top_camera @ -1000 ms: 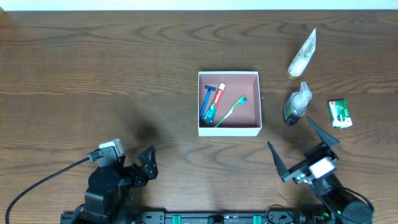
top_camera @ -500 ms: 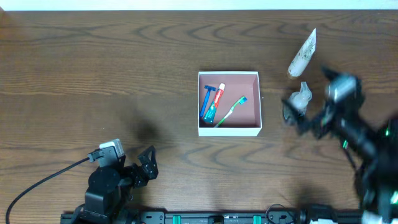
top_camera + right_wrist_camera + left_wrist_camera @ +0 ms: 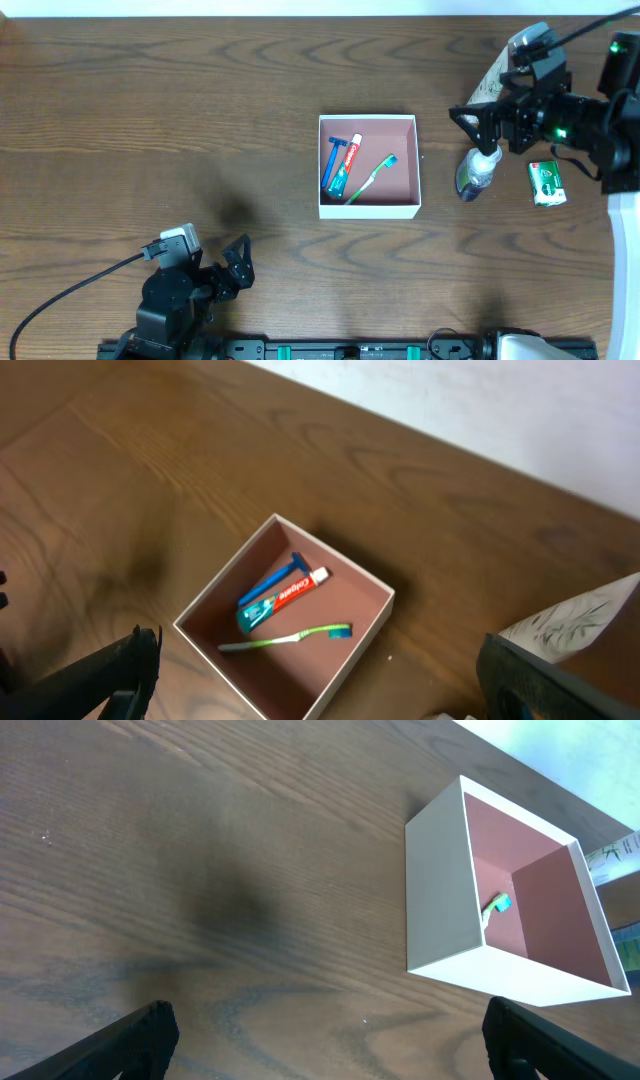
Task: Pack container
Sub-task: 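Move the right gripper up over the foam pump bottle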
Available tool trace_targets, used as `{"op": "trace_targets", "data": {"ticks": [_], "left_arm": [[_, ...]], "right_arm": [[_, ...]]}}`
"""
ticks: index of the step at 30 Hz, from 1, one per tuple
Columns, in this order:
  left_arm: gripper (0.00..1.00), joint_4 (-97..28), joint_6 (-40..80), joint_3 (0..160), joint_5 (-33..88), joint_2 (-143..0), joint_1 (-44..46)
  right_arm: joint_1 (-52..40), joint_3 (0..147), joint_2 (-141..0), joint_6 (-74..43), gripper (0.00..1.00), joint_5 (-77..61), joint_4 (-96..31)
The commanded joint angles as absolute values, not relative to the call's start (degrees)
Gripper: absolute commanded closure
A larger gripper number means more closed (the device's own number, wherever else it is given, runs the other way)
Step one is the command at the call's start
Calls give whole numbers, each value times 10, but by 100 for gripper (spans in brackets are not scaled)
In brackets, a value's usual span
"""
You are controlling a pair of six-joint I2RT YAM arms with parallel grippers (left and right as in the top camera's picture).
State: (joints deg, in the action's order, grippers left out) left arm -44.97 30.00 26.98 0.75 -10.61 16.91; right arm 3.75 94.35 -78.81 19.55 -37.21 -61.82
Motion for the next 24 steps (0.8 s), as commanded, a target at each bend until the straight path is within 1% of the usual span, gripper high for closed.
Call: {"op": "trace_targets", "data": {"ticks": [1,5,7,15,24], "left_arm": [[2,-450,299,272,6,-103,167],[2,-450,299,272,6,-103,167],[2,-450,299,272,6,-103,167],[2,-450,299,272,6,-103,167],[2,-450,299,272,6,-103,167]], "right_arm": [[49,955,-794,201,1,-351,-616],[49,955,-794,123,1,-236,-608],[49,955,-794,107,1,-193,-609],[48,955,-794,107,1,-197,-625],[50,955,-794,96,1,-156,-745]]}}
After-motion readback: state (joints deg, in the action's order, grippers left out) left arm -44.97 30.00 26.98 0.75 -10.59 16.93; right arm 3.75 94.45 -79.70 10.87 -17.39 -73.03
